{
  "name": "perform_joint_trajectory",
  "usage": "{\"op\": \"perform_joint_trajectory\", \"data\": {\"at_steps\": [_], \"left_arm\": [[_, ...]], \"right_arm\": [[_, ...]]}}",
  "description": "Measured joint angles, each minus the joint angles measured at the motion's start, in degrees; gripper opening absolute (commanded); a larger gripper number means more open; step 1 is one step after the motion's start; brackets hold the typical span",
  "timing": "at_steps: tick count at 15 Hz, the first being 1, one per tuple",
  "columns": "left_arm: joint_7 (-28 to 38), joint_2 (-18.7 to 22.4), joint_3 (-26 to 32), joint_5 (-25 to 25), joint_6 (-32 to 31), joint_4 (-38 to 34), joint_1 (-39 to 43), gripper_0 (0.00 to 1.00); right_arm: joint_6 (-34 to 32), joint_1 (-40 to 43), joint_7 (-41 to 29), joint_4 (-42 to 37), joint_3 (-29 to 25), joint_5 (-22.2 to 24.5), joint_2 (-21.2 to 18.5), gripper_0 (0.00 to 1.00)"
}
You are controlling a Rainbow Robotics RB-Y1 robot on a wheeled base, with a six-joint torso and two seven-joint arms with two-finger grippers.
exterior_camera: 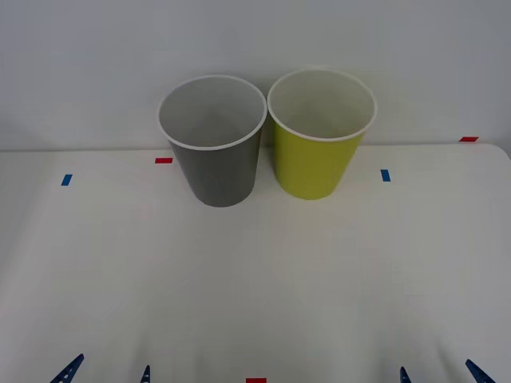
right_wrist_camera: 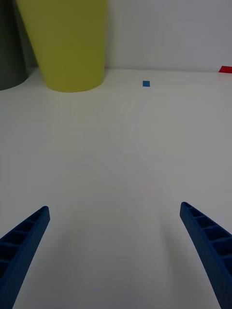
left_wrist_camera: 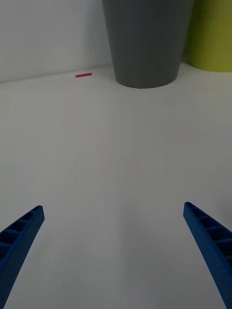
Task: Put cans in the gray bin and PET bottles in the light green bin.
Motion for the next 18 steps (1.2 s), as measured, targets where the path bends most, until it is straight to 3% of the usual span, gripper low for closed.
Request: {"op": "perform_joint_trajectory", "data": {"at_steps": [18], "left_arm": [[0.00,0.00,0.00,0.00,0.00,0.00,0.00,1.00]], "right_arm": [[0.00,0.00,0.00,0.00,0.00,0.00,0.00,0.93]]}}
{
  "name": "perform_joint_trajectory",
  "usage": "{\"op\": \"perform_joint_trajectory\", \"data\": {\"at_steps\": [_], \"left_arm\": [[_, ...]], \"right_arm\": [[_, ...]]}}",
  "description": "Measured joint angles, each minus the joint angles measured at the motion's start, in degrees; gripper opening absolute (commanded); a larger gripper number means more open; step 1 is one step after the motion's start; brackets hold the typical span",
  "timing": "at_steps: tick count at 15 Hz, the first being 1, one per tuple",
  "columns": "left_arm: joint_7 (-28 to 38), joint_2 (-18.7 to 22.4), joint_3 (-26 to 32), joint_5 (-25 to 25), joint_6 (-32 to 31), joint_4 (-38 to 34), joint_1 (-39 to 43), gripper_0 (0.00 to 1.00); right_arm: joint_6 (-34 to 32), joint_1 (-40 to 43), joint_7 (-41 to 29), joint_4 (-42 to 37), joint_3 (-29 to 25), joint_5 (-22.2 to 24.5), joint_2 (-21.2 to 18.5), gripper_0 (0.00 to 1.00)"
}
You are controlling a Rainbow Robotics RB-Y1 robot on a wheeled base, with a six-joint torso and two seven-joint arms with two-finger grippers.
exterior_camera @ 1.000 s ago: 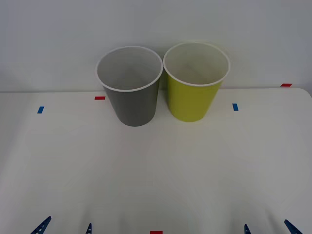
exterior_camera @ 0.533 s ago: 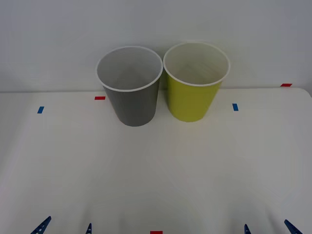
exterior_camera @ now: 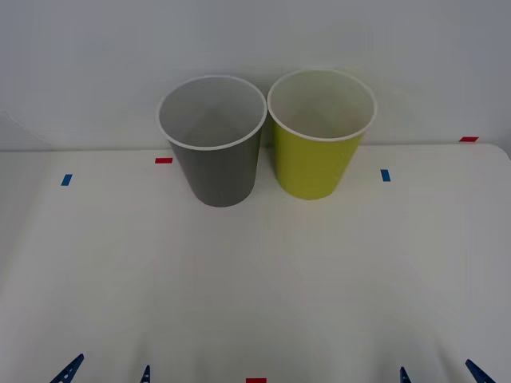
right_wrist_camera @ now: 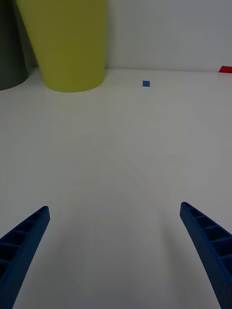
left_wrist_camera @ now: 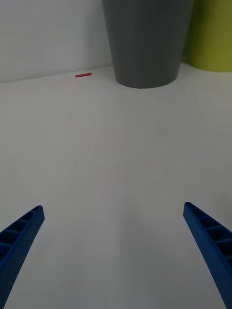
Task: Put cans in the gray bin and PET bottles in the light green bin.
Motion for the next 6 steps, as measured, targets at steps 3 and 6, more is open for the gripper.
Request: {"op": "perform_joint_trajectory", "data": {"at_steps": [3,6], "left_arm": [[0.00,0.00,0.00,0.00,0.00,0.00,0.00,1.00],[0.00,0.00,0.00,0.00,0.00,0.00,0.00,1.00]], "right_arm": [[0.00,0.00,0.00,0.00,0.00,0.00,0.00,0.93],[0.00,0.00,0.00,0.00,0.00,0.00,0.00,0.93]]}}
